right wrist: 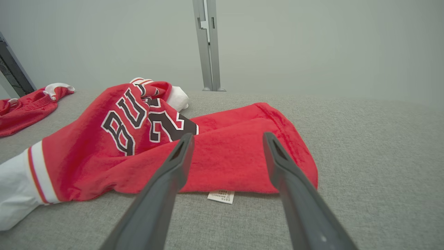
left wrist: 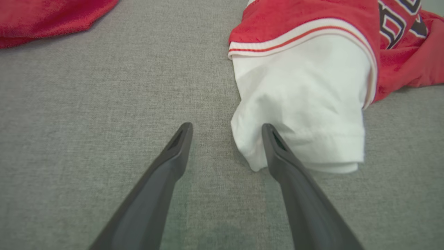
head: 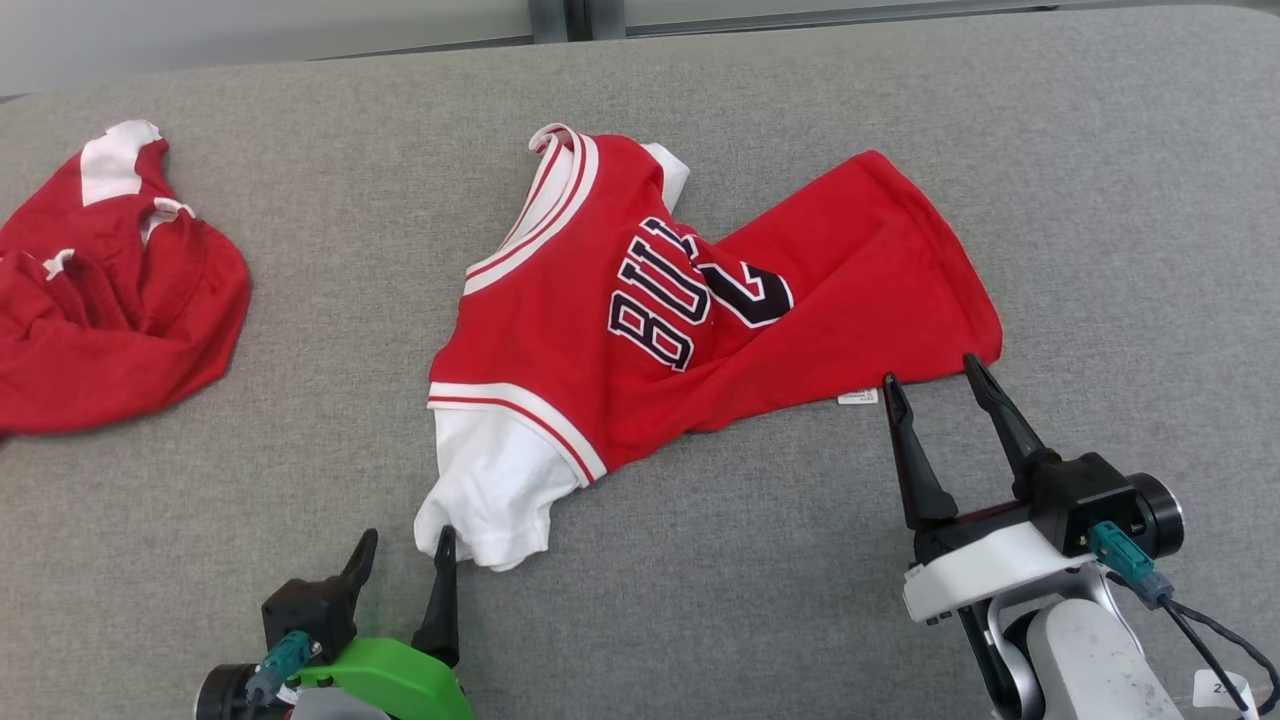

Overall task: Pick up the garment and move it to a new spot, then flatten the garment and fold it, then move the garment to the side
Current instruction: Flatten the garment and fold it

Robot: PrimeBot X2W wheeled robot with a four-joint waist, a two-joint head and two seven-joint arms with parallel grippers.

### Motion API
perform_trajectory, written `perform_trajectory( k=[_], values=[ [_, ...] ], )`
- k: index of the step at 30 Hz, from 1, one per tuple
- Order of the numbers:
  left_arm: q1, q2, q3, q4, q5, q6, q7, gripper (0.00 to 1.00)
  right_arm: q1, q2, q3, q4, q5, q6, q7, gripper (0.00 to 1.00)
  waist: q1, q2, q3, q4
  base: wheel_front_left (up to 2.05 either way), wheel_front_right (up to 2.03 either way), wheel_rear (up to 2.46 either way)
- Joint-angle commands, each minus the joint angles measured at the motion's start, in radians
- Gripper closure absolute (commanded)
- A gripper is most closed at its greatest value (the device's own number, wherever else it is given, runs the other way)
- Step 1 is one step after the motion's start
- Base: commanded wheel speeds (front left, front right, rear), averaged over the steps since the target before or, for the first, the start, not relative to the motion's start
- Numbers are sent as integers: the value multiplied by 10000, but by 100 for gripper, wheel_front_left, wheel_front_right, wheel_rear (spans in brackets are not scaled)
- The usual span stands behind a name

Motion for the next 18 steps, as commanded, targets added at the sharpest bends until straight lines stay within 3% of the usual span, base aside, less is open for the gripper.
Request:
perform_trajectory(
  k=[1, 10, 11, 12, 13, 18],
  values=[
    [-184, -42, -50, 167, -203, -115, 75, 0, 38, -18, 18, 19, -49, -18, -4, 0, -1, 0, -23, -53, 0, 0, 0],
    [-470, -357, -360, 832, -413, -213, -31, 0, 60, -15, -39, -9, -67, -18, -4, 0, -1, 0, -26, -113, 0, 0, 0],
    [-558, -366, -321, 958, -418, -191, -159, 53, 58, -15, -41, -5, -65, -18, -4, 0, -1, 0, -18, -104, 0, 0, 0],
    [-633, -355, -310, 1073, -374, -161, -278, 64, 51, -17, -36, -1, -72, -18, -4, 0, -1, 0, -13, -100, 0, 0, 0],
    [-712, -356, -307, 1195, -346, -188, -426, 100, 43, -17, -32, 5, -84, -18, -4, 0, -1, 0, -9, -93, 0, 0, 0],
    [-862, -284, -274, 1418, -413, -304, -820, 100, 81, -17, -105, -12, -151, -18, -4, 0, -1, 0, -20, -30, 0, 0, 0]
  ],
)
